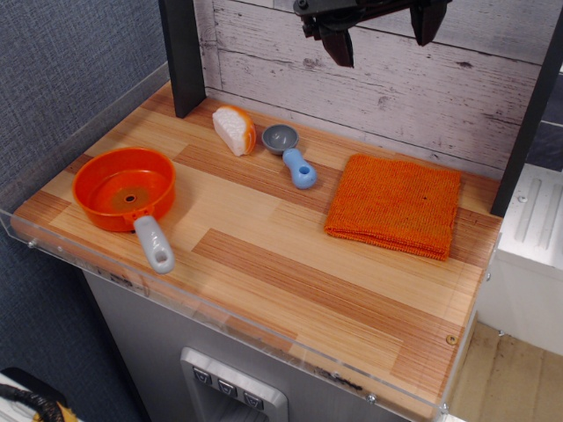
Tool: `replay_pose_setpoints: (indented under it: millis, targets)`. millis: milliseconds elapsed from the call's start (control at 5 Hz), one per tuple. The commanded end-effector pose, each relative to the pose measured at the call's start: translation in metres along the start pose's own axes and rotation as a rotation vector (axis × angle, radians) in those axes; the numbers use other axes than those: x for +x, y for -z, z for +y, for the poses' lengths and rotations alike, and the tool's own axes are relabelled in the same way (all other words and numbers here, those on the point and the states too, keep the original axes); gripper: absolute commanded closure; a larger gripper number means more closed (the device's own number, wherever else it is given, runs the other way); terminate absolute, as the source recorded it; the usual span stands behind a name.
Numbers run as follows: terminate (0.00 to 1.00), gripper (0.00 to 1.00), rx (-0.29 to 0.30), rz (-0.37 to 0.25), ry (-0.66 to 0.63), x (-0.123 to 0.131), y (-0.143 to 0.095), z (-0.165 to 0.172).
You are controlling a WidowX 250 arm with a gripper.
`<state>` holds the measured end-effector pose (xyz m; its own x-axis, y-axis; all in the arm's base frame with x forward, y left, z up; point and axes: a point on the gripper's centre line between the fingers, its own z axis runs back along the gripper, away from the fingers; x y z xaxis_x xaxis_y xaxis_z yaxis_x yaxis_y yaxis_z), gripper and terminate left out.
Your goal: Move orange cloth to the top right of the blue spoon
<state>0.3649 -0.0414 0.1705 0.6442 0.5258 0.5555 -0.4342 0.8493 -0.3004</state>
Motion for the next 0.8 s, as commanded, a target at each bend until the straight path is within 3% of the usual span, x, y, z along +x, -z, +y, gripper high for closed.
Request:
replay_pose_setpoints:
  millis: [0,400,600]
  targets:
    - [0.0,0.0,-0.019,-0.034,-0.008,0.0064,-0.0139,0.0019]
    - [0.0,0.0,-0.019,-0.034,-0.008,0.0064,-0.0139,0.0019]
    - [1.0,0.0,-0.019,-0.034,-0.008,0.0064,-0.0139,0.0019]
